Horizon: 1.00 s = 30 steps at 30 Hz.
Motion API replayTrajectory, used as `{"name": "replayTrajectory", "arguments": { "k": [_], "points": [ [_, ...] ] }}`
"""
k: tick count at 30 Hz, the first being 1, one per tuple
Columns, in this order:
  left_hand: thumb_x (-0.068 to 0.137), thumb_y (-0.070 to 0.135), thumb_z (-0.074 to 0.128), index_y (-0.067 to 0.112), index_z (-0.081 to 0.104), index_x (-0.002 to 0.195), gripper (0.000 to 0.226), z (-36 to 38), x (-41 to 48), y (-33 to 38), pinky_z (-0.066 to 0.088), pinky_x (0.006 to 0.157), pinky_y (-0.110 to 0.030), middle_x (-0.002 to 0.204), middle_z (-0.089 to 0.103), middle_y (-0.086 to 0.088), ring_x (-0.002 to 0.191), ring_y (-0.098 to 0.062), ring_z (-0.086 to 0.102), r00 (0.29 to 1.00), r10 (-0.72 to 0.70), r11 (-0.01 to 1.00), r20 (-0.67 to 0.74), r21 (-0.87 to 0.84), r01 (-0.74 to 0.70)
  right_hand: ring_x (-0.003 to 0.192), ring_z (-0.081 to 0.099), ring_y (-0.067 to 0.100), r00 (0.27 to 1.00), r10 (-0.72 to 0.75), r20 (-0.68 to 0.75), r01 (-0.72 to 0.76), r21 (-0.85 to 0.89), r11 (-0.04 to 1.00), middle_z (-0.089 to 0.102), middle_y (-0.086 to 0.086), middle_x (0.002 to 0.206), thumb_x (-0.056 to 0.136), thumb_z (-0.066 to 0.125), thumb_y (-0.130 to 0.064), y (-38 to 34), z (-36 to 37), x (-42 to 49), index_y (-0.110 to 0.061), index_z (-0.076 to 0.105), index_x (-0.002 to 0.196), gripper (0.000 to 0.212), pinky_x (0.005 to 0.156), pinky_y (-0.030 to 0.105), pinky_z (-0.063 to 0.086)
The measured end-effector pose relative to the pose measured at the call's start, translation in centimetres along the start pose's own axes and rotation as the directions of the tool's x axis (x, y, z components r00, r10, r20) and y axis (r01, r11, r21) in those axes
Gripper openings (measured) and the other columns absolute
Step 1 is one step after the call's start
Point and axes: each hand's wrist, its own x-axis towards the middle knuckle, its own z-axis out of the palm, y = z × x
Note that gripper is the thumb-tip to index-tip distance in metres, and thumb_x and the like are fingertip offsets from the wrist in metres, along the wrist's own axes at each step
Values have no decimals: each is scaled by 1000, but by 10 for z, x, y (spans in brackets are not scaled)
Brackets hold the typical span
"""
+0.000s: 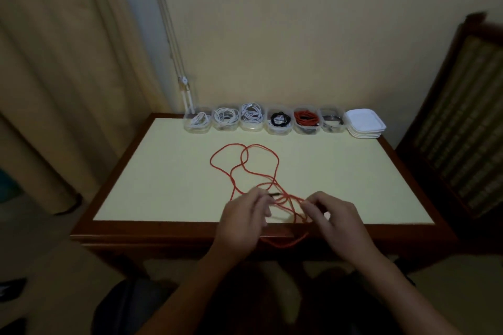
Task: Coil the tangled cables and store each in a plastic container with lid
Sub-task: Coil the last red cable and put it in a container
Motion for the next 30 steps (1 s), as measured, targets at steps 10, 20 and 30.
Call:
{"name": "replayTrajectory", "arguments": {
  "k": [10, 20, 30],
  "points": [
    [106, 17, 44, 12, 69, 98, 27, -85, -22, 82, 43, 61, -24, 80, 75, -1, 69, -12, 65, 950, -309, 862, -51, -437, 257, 61, 53, 0, 987, 160, 25, -162, 207, 965, 60, -11, 63, 103, 56, -29, -44, -41, -28, -21, 70, 80, 28, 61, 21, 41],
    [96, -2, 33, 6, 65, 119, 40, -56, -33, 103, 44, 53, -27, 67, 50, -3, 51, -16, 53, 908, -417, 836, -23, -401, 374, 70, 61, 10, 994, 103, 28, -107, 225, 969, 68, -3, 72, 100, 60, -30, -93, -59, -28, -20, 75, 87, 22, 65, 24, 46],
    [108, 24, 41, 8, 60, 125, 29, -52, -34, 136, 16, 49, -25, 60, 29, 7, 50, -8, 21, 937, -321, 707, 139, -622, 335, 59, 51, 10, 965, 246, 90, -254, 555, 792, 53, -4, 66, 105, 51, -29, -113, -52, -40, -14, 72, 103, 26, 57, 19, 44]
  ]
}}
